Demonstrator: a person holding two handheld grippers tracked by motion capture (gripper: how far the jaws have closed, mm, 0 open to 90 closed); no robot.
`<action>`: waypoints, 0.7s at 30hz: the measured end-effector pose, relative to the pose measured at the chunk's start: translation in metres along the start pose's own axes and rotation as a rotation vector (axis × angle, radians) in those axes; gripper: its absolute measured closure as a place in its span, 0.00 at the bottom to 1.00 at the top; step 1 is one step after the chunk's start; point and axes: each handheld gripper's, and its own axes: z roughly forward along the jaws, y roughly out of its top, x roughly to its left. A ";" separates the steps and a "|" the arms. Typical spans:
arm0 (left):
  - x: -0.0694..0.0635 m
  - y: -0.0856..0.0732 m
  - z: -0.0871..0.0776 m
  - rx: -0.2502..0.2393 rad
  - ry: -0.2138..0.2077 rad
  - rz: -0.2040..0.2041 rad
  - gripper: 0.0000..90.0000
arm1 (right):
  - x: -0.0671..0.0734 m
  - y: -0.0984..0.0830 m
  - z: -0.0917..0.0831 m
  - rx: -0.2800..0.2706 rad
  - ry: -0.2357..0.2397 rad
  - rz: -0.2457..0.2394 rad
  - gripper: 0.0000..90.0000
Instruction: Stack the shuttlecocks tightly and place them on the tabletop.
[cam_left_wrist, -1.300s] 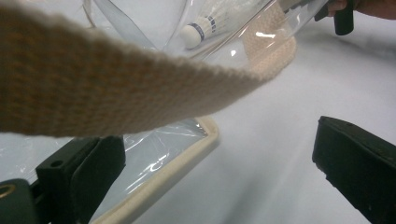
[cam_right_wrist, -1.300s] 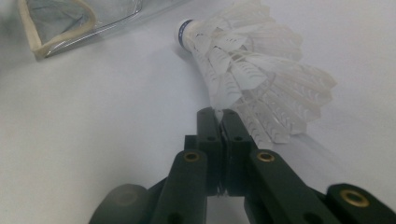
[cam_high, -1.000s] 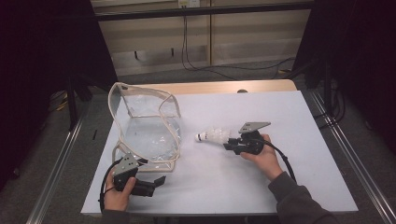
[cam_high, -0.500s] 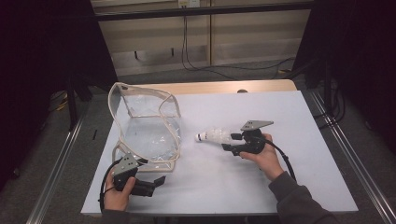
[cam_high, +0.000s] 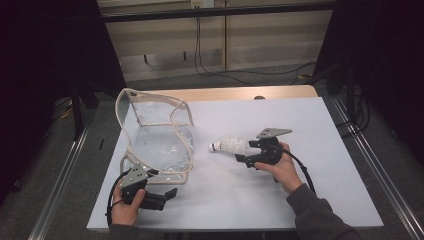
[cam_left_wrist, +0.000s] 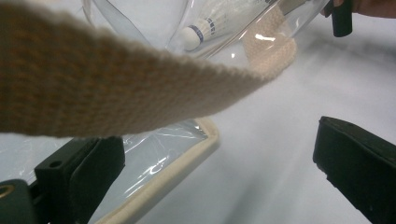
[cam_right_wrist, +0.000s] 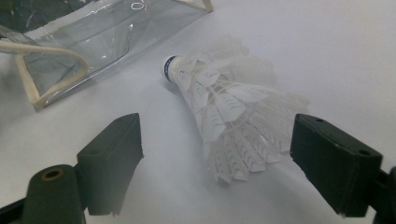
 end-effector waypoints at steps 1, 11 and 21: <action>0.000 0.000 0.000 -0.001 -0.001 -0.001 0.02 | 0.000 0.000 0.001 -0.001 0.002 0.001 0.17; 0.001 0.000 -0.001 0.002 -0.002 -0.001 0.02 | 0.004 0.000 0.008 0.011 -0.007 0.002 0.15; 0.000 0.000 -0.001 0.002 -0.002 -0.002 0.02 | 0.007 0.001 0.015 0.022 -0.010 0.001 0.15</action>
